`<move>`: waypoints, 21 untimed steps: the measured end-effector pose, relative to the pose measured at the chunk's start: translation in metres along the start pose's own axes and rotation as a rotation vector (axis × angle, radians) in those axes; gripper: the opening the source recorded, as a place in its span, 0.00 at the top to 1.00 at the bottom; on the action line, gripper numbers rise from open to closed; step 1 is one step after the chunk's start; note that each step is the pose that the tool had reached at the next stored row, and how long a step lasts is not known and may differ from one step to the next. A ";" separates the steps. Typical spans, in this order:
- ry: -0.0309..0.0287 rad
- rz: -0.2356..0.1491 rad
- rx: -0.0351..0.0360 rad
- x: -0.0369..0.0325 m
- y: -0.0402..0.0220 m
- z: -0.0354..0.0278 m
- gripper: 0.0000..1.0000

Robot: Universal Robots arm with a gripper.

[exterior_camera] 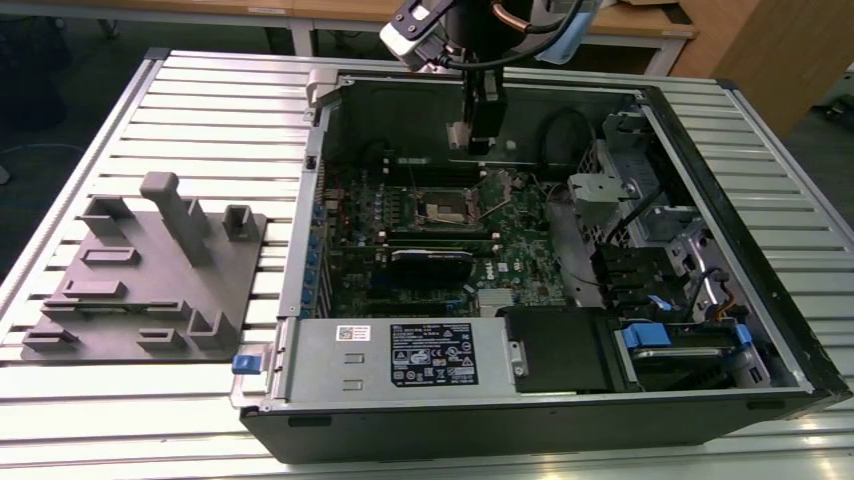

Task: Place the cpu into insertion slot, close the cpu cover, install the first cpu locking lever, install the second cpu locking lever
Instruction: 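Place the cpu into insertion slot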

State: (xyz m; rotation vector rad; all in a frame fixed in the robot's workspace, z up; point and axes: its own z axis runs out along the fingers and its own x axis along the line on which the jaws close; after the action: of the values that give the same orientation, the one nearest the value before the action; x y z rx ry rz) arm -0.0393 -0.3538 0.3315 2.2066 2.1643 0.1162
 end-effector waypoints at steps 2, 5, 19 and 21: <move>0.0005 0.000 -0.0002 0.0000 -0.0001 0.0012 0.46; 0.0001 0.000 0.0000 -0.0001 -0.0005 0.0063 0.46; 0.0003 -0.002 -0.0018 0.0012 -0.0023 0.0135 0.46; 0.0006 -0.003 -0.0035 0.0015 -0.0029 0.0170 0.46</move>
State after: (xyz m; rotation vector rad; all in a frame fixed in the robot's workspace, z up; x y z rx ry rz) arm -0.0407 -0.3520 0.3144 2.2016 2.1659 0.1204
